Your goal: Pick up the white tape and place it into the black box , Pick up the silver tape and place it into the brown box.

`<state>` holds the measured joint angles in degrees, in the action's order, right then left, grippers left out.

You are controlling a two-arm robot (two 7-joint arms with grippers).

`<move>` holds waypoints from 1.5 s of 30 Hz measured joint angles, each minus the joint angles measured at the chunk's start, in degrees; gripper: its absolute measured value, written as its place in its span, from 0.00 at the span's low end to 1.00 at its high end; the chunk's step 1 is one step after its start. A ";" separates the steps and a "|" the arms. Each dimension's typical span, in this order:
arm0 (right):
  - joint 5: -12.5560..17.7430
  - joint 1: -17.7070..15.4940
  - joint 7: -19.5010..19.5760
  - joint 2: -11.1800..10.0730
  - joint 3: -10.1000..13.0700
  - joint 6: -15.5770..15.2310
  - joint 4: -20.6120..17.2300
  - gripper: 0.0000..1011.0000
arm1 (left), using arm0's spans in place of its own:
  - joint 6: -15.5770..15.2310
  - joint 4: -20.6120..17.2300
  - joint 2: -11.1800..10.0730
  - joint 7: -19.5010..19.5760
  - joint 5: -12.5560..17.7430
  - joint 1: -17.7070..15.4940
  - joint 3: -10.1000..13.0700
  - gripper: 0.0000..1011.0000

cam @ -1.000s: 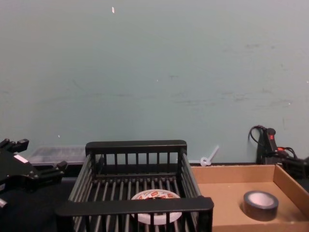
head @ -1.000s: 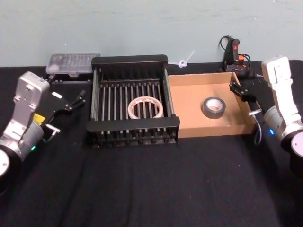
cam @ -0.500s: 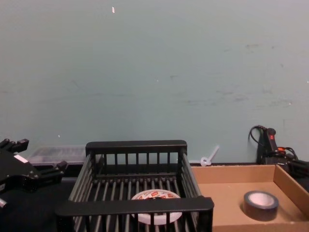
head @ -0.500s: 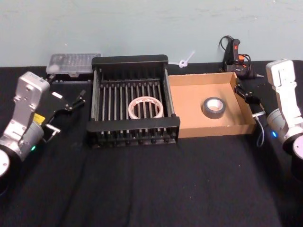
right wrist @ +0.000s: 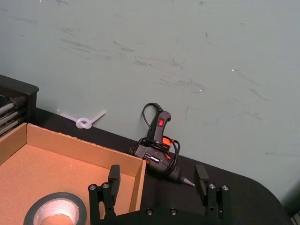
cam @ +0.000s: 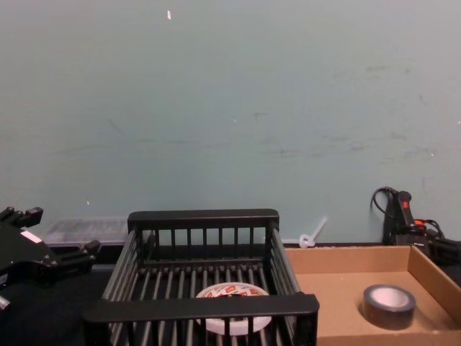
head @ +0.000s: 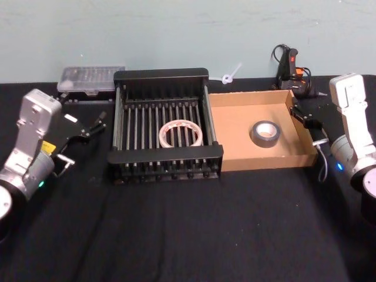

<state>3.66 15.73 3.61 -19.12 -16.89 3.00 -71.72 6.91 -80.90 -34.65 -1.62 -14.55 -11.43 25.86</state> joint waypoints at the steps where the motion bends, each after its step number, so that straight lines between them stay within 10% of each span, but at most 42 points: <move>1: 0.00 0.01 -0.01 -0.01 -0.01 -0.01 0.00 0.99 | 0.00 0.00 0.00 0.00 0.00 0.00 0.00 0.99; 45: 0.01 0.05 -0.01 -0.04 -0.08 -0.03 0.00 0.99 | 0.00 0.00 0.00 0.00 0.00 0.00 0.00 0.99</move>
<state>3.66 15.78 3.60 -19.15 -16.97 2.97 -71.72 6.91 -80.90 -34.64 -1.62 -14.55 -11.43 25.86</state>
